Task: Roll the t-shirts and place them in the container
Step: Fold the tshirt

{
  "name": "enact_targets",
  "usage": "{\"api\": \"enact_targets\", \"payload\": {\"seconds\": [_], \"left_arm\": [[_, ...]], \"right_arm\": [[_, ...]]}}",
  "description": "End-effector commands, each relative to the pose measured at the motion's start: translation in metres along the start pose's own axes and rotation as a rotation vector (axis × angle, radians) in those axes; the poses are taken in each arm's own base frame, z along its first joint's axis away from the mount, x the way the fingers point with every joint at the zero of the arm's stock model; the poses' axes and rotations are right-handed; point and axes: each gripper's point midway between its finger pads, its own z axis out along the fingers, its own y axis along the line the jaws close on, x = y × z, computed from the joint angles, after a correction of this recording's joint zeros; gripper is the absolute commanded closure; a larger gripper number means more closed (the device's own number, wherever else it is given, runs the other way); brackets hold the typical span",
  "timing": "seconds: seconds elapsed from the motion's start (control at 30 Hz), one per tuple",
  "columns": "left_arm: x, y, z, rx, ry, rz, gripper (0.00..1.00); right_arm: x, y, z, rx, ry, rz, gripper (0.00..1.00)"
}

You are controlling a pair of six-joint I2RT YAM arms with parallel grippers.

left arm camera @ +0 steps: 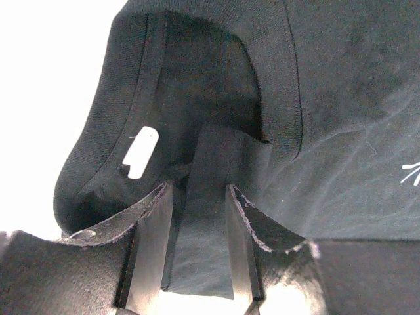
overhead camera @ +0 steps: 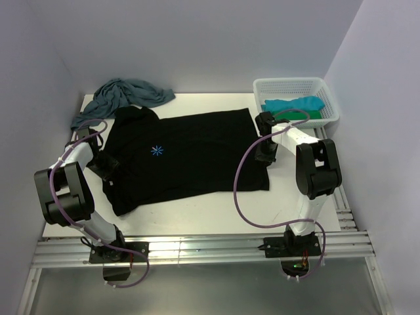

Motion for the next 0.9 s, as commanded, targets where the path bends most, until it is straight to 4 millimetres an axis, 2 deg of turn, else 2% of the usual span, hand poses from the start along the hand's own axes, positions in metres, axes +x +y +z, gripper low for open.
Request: {"api": "enact_targets", "payload": {"seconds": [0.0, 0.07, 0.2, 0.5, 0.53, 0.57, 0.63, 0.87], "left_arm": [[-0.005, -0.007, -0.008, 0.025, -0.015, 0.023, 0.57], [-0.004, -0.007, -0.007, 0.025, -0.009, 0.024, 0.57], [-0.002, -0.007, -0.005, 0.027, -0.004, 0.027, 0.57], [0.002, -0.005, -0.006, 0.035, 0.003, 0.026, 0.57], [0.002, -0.006, -0.006, 0.038, 0.003, 0.028, 0.57], [0.002, -0.006, -0.006, 0.038, 0.002, 0.028, 0.57], [0.003, -0.006, -0.005, 0.038, 0.007, 0.032, 0.57], [-0.002, -0.008, -0.009, 0.038, -0.001, 0.042, 0.57]], "right_arm": [[-0.004, -0.003, -0.001, 0.006, -0.013, 0.021, 0.76], [-0.004, -0.002, -0.001, 0.002, -0.01, 0.023, 0.79], [-0.003, -0.001, -0.004, -0.01, -0.012, 0.025, 1.0], [-0.004, -0.003, -0.019, -0.026, -0.044, 0.027, 1.0], [-0.003, -0.003, -0.019, -0.028, -0.041, 0.026, 0.96], [-0.002, -0.003, -0.019, -0.029, -0.04, 0.026, 0.74], [-0.002, -0.003, -0.016, -0.029, -0.038, 0.028, 0.62], [-0.005, -0.005, -0.008, 0.0, -0.034, 0.02, 0.55]]}}
